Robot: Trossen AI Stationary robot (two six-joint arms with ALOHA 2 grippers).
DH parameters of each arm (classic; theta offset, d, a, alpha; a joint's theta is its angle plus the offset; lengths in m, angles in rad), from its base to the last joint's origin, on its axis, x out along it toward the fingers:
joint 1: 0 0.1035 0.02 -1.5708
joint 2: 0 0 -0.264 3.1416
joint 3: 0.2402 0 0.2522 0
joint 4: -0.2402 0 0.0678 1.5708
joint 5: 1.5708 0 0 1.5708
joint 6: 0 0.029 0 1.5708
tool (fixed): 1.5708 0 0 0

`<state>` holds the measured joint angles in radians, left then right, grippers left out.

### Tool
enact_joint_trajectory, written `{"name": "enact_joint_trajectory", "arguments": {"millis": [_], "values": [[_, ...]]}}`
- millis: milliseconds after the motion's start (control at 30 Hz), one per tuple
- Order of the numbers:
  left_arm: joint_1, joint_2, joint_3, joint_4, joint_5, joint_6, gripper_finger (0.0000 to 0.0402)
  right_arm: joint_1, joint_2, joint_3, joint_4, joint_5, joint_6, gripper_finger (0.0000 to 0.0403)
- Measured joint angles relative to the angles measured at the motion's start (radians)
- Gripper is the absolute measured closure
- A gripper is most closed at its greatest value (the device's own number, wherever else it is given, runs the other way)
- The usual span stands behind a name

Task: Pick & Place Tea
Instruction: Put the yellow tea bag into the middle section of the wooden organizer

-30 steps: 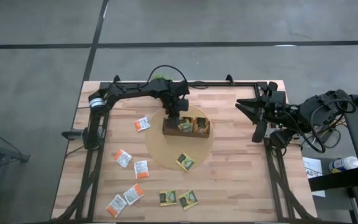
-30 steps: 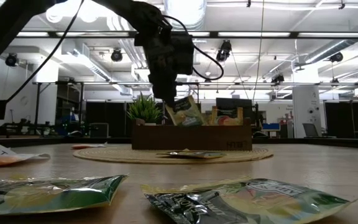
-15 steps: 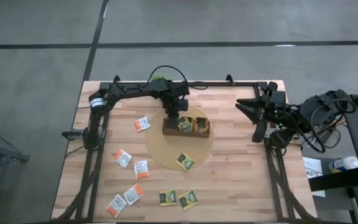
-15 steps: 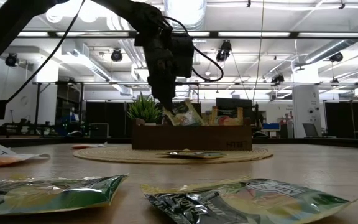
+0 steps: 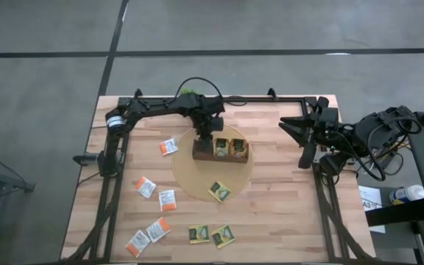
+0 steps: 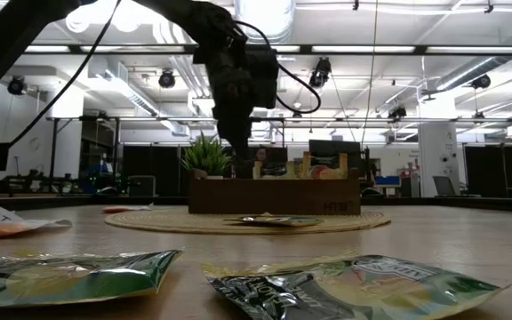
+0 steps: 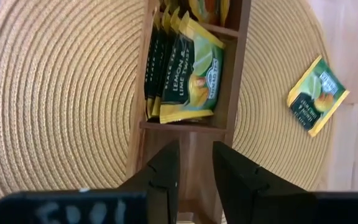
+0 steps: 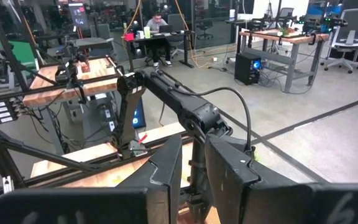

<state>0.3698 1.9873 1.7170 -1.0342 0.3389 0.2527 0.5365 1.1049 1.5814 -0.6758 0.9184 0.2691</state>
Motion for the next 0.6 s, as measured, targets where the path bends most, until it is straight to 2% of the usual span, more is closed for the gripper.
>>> {"name": "enact_joint_trajectory", "arguments": {"millis": [233,433,600], "values": [[-0.001,-0.006,0.011,0.000,0.016,-0.068,0.0312,0.000,0.000,0.000,0.000,0.000,0.000,0.0335],[-0.014,-0.010,0.001,-0.010,0.127,-0.126,0.0312,0.000,0.000,0.000,0.000,0.000,0.000,0.0335],[-0.063,-0.010,-0.011,0.019,0.137,-0.135,0.0312,0.000,0.000,0.000,-0.001,-0.001,0.000,0.0335]]}}
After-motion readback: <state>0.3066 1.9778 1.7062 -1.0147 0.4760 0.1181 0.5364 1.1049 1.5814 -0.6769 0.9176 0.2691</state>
